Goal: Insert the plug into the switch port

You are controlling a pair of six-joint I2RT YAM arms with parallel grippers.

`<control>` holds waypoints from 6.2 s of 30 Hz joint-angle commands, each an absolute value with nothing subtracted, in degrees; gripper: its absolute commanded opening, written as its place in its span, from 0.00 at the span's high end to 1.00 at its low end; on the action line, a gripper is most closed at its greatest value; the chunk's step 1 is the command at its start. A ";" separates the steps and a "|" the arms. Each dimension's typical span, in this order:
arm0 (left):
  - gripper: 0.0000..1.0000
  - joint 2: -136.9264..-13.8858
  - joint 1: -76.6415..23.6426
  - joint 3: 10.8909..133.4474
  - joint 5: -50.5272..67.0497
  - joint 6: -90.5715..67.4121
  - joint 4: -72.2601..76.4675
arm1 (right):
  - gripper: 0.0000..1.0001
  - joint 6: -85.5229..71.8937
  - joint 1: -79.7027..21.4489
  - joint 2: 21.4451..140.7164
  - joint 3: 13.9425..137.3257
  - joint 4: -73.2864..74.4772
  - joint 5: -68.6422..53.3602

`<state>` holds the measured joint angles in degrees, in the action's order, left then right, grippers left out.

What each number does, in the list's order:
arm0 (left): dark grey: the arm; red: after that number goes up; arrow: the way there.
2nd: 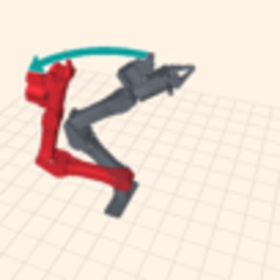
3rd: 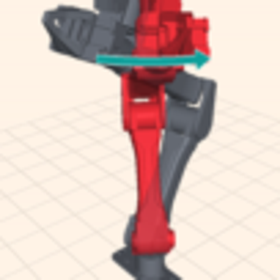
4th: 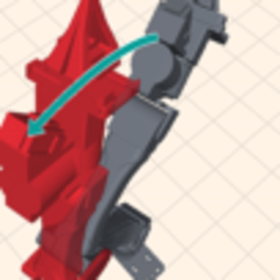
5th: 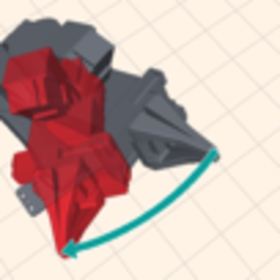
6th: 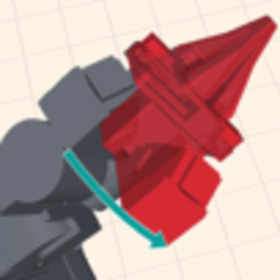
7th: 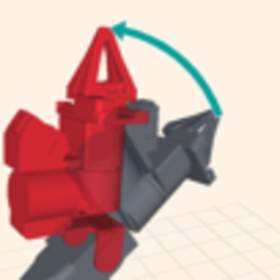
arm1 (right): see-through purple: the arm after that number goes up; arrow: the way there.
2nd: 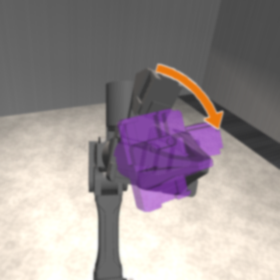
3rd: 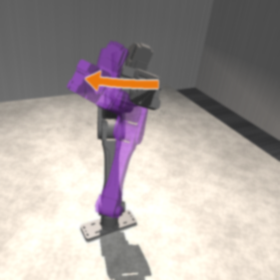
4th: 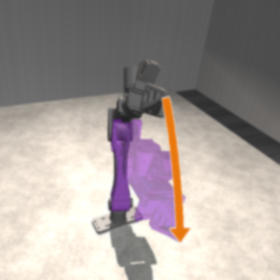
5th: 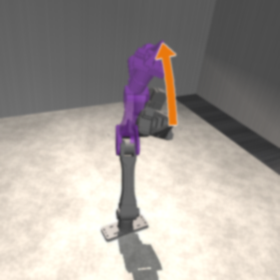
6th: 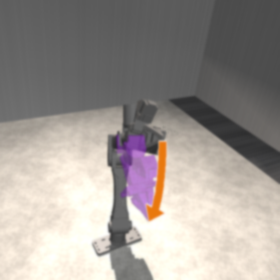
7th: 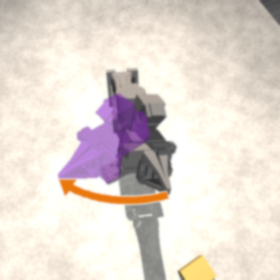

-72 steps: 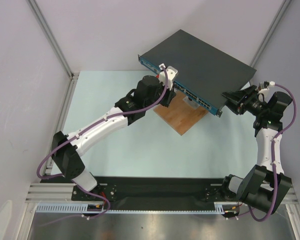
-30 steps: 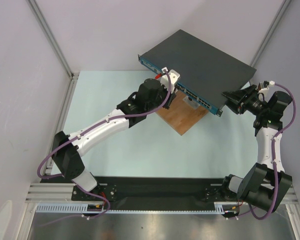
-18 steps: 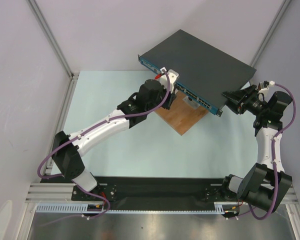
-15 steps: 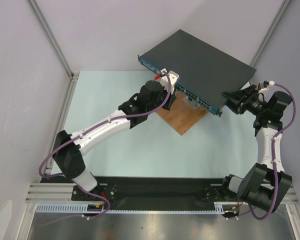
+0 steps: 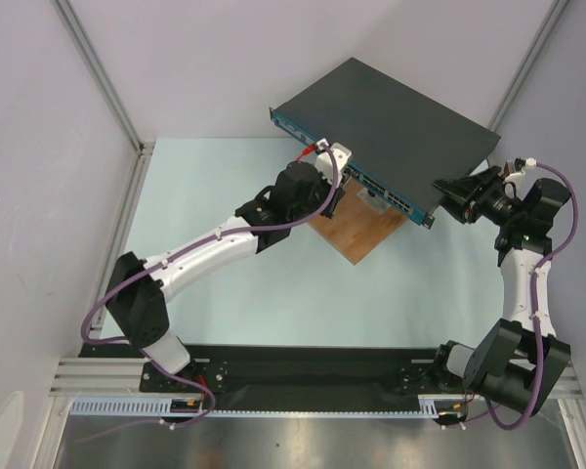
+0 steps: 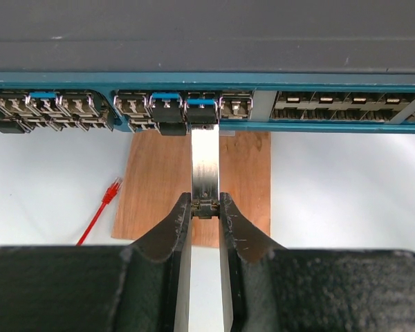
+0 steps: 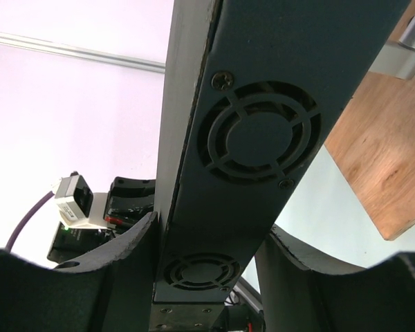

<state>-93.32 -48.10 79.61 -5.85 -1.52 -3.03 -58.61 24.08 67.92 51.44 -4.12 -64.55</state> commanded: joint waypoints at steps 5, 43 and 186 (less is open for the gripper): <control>1.00 -93.69 -47.11 87.79 -5.89 -0.61 -5.70 | 1.00 -46.24 20.83 68.82 53.26 -2.91 -61.44; 0.43 -88.07 -44.91 90.98 1.76 -1.76 -17.40 | 1.00 -43.59 19.86 69.26 55.72 0.62 -61.35; 0.47 -117.15 0.44 89.38 -1.23 37.62 -58.80 | 0.00 11.16 39.29 71.28 76.29 61.70 -67.41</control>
